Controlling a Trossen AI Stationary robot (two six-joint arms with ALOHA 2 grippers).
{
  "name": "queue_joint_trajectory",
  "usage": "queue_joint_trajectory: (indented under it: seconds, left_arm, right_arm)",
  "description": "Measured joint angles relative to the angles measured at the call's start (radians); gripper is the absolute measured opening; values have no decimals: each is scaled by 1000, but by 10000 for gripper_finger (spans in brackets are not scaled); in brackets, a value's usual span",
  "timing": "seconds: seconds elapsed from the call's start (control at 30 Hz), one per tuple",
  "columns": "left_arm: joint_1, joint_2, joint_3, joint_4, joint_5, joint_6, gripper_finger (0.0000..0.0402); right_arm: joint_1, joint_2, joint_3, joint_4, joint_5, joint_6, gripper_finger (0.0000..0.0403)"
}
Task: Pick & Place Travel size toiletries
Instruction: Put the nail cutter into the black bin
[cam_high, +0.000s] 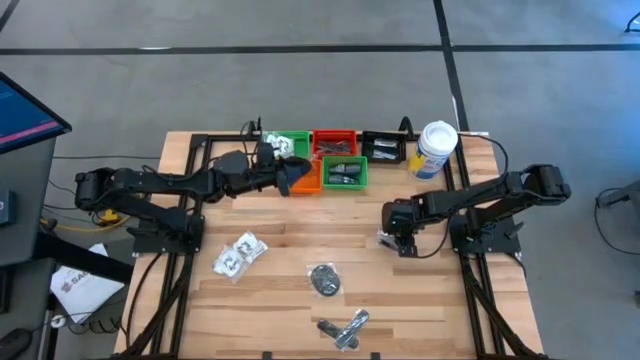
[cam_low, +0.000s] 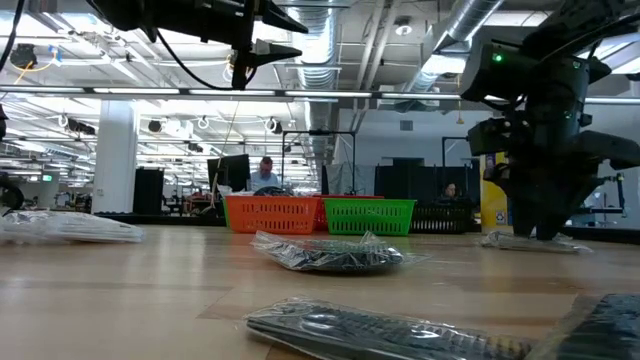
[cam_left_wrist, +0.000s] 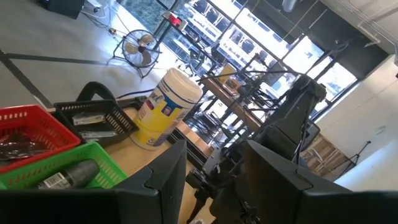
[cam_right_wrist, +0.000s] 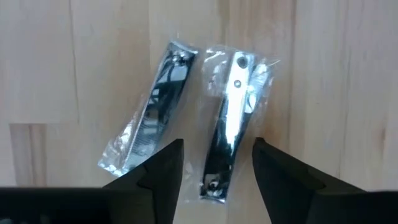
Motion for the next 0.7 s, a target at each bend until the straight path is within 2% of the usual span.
queue_joint_trajectory:
  seconds: [0.27,0.53,0.7]
  left_arm:
    - [0,0,0,0,5,-1,154]
    - [0,0,0,0,4,-2,154]
    - [0,0,0,0,4,-2,154]
  right_arm:
    - [-25,0,-33,54,-10,-1,155]
    - [-44,-1,-40,67,-37,22,150]
    - [-44,-1,-41,67,-37,22,121]
